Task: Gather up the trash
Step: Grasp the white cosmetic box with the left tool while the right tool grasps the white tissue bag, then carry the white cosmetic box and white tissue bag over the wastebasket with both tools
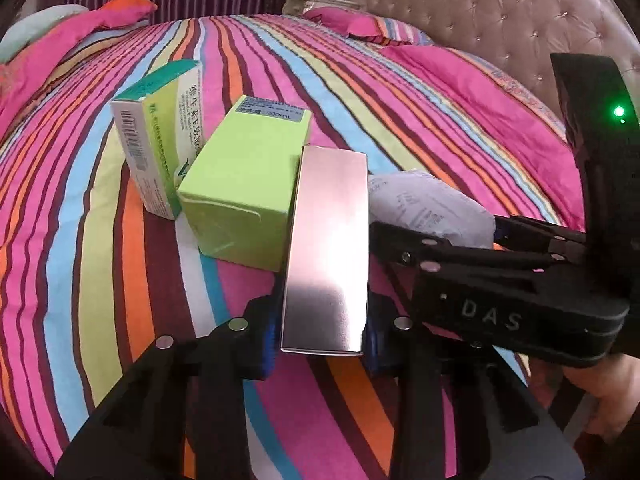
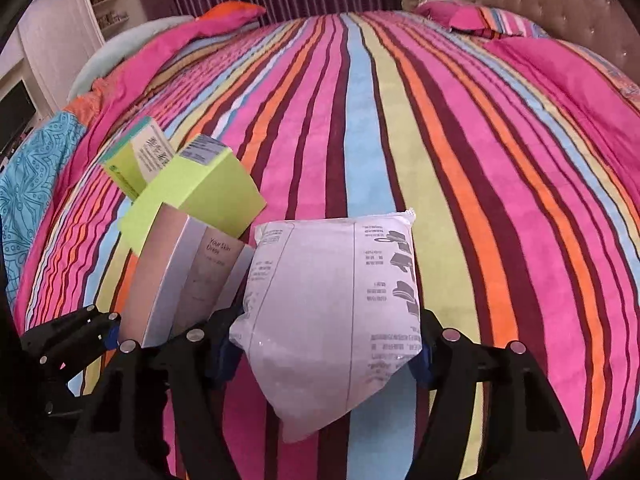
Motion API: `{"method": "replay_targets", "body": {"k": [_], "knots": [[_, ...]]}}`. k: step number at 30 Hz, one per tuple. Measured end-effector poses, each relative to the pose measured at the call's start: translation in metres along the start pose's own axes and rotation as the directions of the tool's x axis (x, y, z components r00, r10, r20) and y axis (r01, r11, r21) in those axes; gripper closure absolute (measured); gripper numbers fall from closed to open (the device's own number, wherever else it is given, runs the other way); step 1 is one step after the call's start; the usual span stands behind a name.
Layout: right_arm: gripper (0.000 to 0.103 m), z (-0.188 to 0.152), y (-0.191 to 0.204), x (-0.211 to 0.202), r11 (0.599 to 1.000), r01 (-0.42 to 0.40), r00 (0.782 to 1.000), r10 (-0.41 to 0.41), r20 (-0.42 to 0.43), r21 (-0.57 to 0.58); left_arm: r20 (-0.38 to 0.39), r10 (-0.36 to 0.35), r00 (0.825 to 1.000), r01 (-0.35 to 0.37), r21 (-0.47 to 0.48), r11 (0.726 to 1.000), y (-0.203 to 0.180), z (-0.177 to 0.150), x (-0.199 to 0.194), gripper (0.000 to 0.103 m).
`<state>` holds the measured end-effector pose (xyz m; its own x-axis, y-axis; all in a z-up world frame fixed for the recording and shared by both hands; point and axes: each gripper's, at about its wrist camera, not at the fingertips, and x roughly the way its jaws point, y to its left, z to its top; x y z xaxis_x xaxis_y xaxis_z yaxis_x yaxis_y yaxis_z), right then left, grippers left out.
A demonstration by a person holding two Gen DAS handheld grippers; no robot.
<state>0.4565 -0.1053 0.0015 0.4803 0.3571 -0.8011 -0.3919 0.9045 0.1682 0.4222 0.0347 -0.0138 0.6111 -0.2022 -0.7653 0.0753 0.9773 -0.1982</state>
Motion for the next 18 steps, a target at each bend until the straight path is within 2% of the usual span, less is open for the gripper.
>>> {"method": "replay_targets", "body": {"k": [9,13,18], "knots": [[0.04,-0.04,0.006,-0.04,1.0,-0.021,1.0,0.021,0.015,0.004,0.018,-0.015,1.0,0.016,-0.016,1.0,-0.002,-0.038,-0.041,0.071],[0.04,-0.063,0.012,-0.065,1.0,-0.024,0.999,0.024,0.037,-0.001,0.039,-0.016,0.999,0.017,-0.024,1.0,0.0,-0.063,-0.07,0.071],[0.04,-0.084,0.015,-0.086,0.999,-0.032,0.998,0.031,0.053,0.013,0.029,-0.013,0.999,0.014,-0.033,0.999,0.002,-0.093,-0.093,0.071]]}}
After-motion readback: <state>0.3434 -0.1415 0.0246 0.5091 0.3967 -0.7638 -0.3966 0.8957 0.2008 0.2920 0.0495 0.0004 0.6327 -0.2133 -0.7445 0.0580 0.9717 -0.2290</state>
